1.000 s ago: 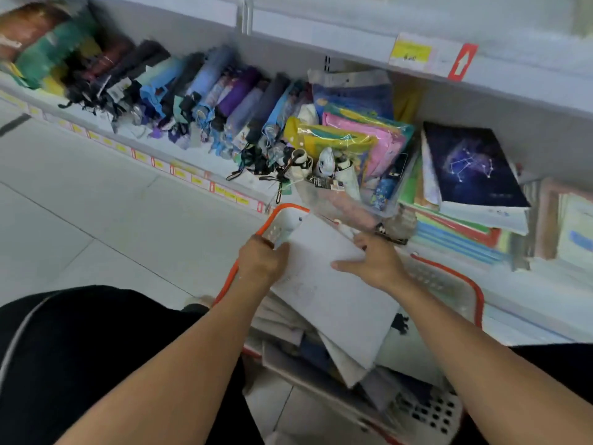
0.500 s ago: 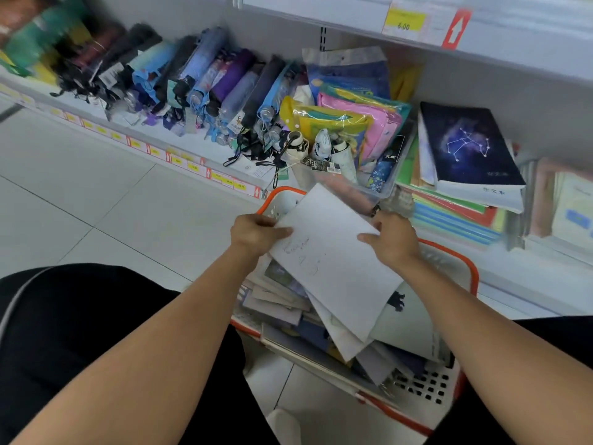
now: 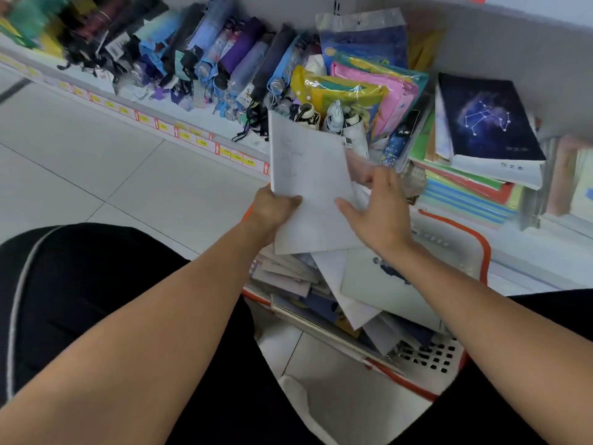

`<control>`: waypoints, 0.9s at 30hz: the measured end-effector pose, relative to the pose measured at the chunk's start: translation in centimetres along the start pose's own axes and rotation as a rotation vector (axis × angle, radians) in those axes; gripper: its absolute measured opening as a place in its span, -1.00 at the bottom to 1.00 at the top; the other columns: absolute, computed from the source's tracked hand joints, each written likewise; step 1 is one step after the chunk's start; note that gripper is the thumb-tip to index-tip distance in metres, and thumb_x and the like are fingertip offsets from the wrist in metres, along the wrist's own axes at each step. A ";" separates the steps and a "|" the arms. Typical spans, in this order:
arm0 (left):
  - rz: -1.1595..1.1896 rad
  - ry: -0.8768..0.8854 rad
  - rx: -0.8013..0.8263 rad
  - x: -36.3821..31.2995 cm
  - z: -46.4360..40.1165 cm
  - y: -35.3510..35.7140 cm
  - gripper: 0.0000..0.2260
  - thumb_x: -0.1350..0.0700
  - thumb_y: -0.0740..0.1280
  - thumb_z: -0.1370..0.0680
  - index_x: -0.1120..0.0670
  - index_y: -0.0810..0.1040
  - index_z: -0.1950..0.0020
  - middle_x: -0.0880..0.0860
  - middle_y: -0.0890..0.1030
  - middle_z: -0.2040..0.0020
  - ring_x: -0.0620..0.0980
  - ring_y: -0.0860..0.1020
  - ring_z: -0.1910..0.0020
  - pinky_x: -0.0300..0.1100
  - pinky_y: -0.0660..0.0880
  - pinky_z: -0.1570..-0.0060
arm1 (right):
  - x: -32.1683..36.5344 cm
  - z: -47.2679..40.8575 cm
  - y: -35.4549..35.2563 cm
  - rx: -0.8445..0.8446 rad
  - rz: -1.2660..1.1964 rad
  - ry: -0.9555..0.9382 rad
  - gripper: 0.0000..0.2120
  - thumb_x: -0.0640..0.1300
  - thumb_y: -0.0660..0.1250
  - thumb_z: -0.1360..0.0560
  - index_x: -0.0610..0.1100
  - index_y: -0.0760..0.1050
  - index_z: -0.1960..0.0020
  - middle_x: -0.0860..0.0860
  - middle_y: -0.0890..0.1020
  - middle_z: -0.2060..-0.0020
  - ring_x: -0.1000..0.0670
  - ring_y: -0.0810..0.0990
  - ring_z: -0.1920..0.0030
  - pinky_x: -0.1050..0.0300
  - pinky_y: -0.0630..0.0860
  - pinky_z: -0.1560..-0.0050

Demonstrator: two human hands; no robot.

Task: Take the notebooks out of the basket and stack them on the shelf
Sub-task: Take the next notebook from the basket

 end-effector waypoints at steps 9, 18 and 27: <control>0.126 -0.045 -0.188 0.4 -0.6 -4.2 -0.66 0.33 0.42 -0.48 0.24 0.54 -0.25 0.18 0.63 -0.13 0.15 0.63 0.03 0.05 0.59 -0.02 | 4.6 11.6 11.0 1.189 0.141 -0.274 -0.50 0.18 0.54 -0.34 -0.14 0.58 -0.10 -0.01 0.66 0.06 0.00 0.59 0.14 0.15 0.55 0.16; 0.028 0.132 -0.266 -2.0 -0.1 -6.2 -0.65 0.23 0.45 -0.46 0.24 0.57 -0.24 0.13 0.65 -0.09 0.12 0.64 0.02 0.02 0.60 -0.04 | 2.2 6.4 6.6 1.094 -0.255 -0.049 -0.84 -0.30 0.34 -0.45 -0.23 0.45 0.30 -0.08 0.42 0.44 0.03 0.40 0.36 0.12 0.36 0.28; 0.138 0.238 0.156 -9.5 2.9 -4.3 -0.69 0.23 0.39 -0.53 0.18 0.56 -0.27 0.14 0.67 -0.12 0.11 0.67 -0.01 0.00 0.61 0.03 | 0.4 -5.9 -7.8 0.182 -1.346 0.385 -0.71 -0.31 0.12 -0.60 -0.28 0.53 -0.22 -0.15 0.68 -0.06 -0.05 0.68 0.05 0.09 0.66 0.03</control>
Point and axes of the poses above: each hand's wrist, its own z-axis away from the middle knuckle, its own y-axis out of the palm, x = y × z, the point moved 7 cm from there along -z, towards the middle knuckle
